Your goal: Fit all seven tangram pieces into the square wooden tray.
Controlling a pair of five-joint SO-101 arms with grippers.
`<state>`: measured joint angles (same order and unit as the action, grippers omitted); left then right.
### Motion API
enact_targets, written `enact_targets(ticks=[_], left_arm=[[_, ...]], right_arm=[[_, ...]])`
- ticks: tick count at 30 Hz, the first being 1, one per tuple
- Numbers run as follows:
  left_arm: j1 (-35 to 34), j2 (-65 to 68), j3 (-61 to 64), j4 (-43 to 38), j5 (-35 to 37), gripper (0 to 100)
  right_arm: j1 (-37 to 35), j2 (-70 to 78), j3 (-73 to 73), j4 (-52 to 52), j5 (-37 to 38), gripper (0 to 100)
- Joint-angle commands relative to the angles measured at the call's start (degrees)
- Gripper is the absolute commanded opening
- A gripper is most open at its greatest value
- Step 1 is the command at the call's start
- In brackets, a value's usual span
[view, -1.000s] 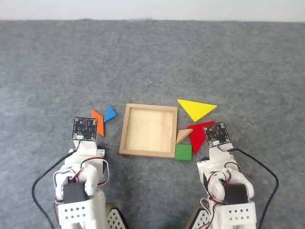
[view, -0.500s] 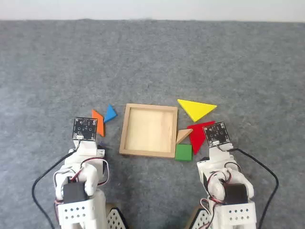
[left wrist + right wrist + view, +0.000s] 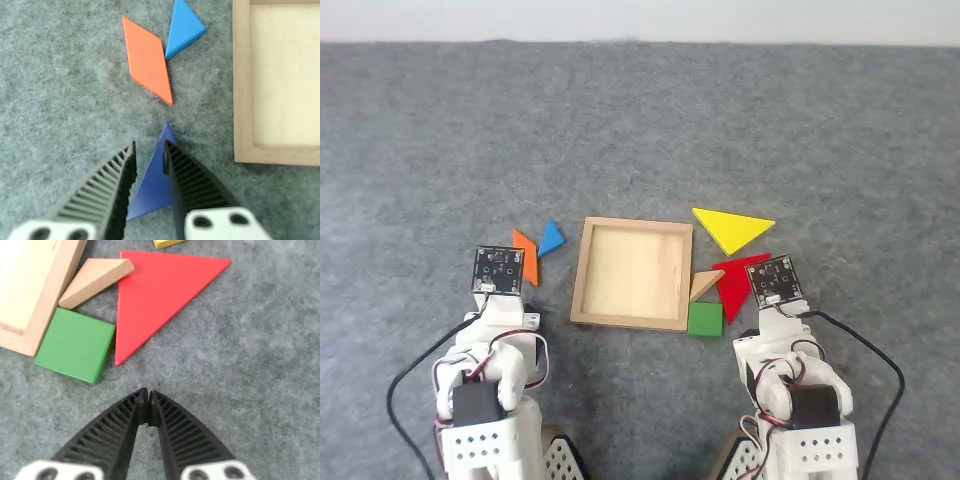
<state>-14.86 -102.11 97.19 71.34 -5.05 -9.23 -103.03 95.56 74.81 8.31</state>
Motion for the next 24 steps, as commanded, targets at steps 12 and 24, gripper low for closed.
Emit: enact_targets(ticks=[12, 24], left_arm=[[0.09, -0.79, -0.75, 0.18, -0.26, 9], [0.09, -0.79, -0.75, 0.18, -0.26, 9]], right_arm=[[0.40, -0.92, 0.88, 0.22, 0.62, 2.4], [-1.36, -0.84, 0.88, 0.22, 0.18, 2.7]])
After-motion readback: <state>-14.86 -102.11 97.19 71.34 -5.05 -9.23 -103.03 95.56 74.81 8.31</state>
